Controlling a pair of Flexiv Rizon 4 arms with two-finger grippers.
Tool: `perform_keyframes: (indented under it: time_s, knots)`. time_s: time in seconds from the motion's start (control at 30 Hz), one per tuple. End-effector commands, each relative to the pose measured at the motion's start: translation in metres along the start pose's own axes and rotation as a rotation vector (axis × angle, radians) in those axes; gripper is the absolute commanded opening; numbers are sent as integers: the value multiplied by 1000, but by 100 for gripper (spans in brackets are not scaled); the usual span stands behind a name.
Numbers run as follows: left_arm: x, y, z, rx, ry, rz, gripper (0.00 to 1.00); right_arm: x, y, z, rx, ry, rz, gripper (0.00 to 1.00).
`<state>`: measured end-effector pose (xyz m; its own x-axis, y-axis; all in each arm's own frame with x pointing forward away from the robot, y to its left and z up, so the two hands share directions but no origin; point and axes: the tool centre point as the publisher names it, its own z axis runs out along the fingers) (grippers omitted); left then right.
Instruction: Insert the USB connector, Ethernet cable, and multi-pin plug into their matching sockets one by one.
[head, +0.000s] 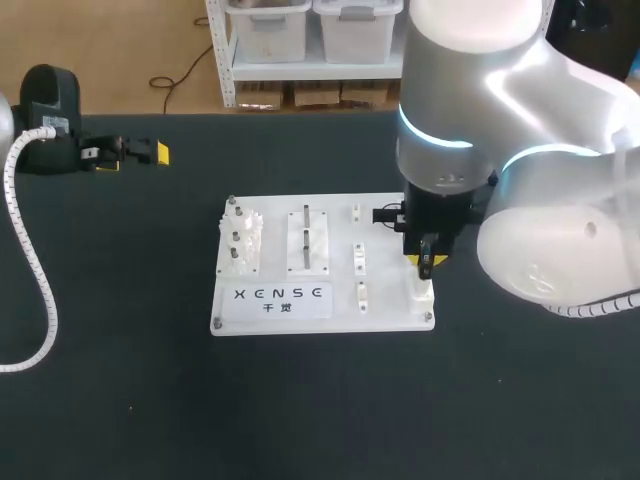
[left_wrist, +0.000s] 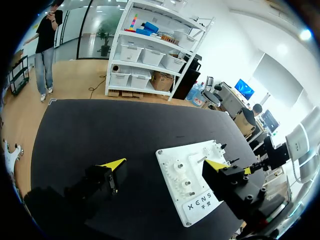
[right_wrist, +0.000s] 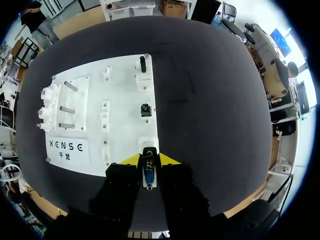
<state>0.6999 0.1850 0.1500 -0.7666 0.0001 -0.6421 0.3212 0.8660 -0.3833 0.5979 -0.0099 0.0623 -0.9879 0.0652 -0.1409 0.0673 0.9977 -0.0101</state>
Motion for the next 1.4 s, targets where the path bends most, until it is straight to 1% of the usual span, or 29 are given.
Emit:
perform_keyframes:
  time_s: [0.03,0.53,0.83,1.4]
  knots:
    - [0,0,0,0,0,0,100,4,0,2,0,-8,1,0]
    - [0,0,0,0,0,0,100,4,-1,1,8,-24,-5,0]
    - [0,0,0,0,0,0,100,5,-2,4,18,-29,-2,0]
    - [0,0,0,0,0,0,100,9,-3,4,5,-56,-2,0]
